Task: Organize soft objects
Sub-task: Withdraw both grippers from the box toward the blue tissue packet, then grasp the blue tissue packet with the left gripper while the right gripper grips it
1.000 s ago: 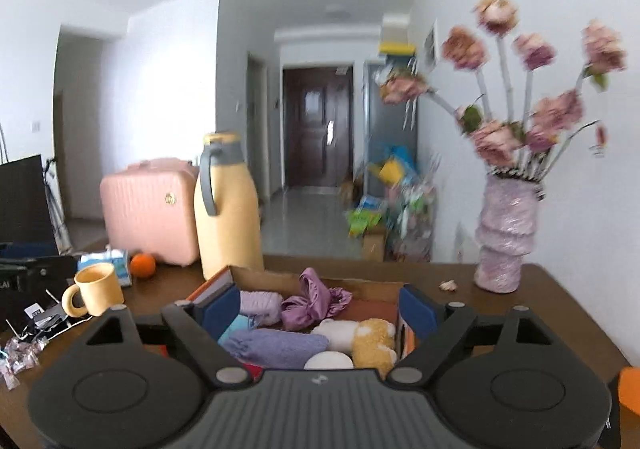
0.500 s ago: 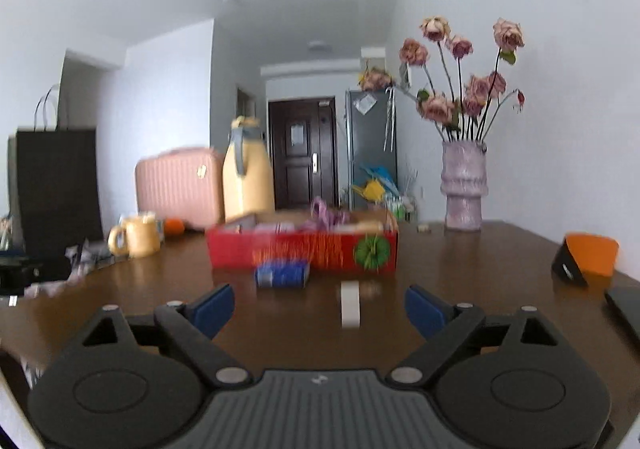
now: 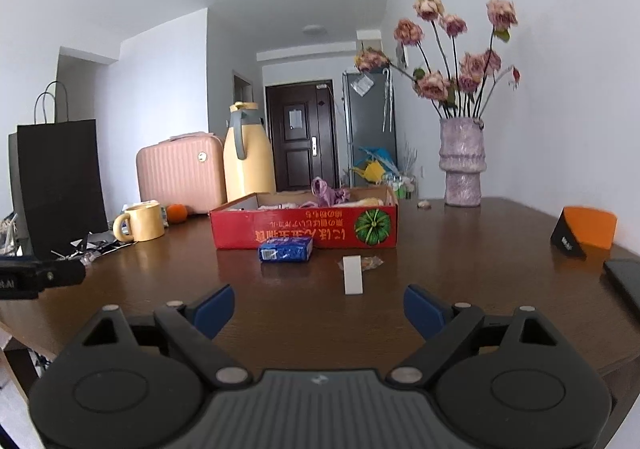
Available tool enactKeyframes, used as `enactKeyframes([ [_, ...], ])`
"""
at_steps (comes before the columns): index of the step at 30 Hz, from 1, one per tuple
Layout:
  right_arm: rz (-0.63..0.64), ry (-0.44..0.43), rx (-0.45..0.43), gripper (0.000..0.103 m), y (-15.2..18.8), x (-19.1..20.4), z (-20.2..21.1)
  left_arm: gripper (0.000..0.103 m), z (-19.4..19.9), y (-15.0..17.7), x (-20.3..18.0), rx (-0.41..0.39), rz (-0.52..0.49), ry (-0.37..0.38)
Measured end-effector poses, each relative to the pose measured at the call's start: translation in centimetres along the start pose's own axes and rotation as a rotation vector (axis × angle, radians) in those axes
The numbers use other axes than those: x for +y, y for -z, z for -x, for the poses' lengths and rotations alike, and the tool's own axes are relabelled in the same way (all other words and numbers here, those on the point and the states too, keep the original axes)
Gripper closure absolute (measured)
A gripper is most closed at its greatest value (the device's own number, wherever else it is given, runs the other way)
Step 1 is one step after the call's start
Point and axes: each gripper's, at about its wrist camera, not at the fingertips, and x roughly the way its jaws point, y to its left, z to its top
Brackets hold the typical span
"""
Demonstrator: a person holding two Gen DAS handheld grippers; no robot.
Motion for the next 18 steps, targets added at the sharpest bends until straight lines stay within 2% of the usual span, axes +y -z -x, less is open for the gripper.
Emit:
enactKeyframes([
  [5,-0.035,-0.018,0.055,0.026,-0.8,-0.9,-2.8,0.002,-3.0,-1.0,-0.3,0.061,0.003,0.018],
  [8,-0.057,-0.045,0.091,0.033,-2.1,-1.4,-5.4,0.009,-5.4,-2.3,-0.7,0.081,0.008,0.048],
  [11,-0.107,-0.11,0.14,0.036,-4.2,-1.9,-9.1,0.022,-9.2,-4.0,-1.2,0.108,0.029,0.103],
  [13,-0.144,-0.158,0.199,0.038,-5.6,-2.3,-12.4,0.034,-12.3,-5.2,-1.6,0.137,0.039,0.136],
  [14,-0.157,-0.174,0.236,0.041,-6.4,-2.4,-14.5,0.036,-14.4,-6.0,-1.9,0.155,0.046,0.156],
  [17,-0.137,-0.188,0.298,0.044,-8.1,-2.2,-20.1,0.047,-20.5,-7.6,-2.1,0.225,0.079,0.215],
  [18,-0.139,-0.186,0.323,0.046,-8.6,-2.2,-22.4,0.054,-22.6,-7.9,-2.2,0.263,0.093,0.226],
])
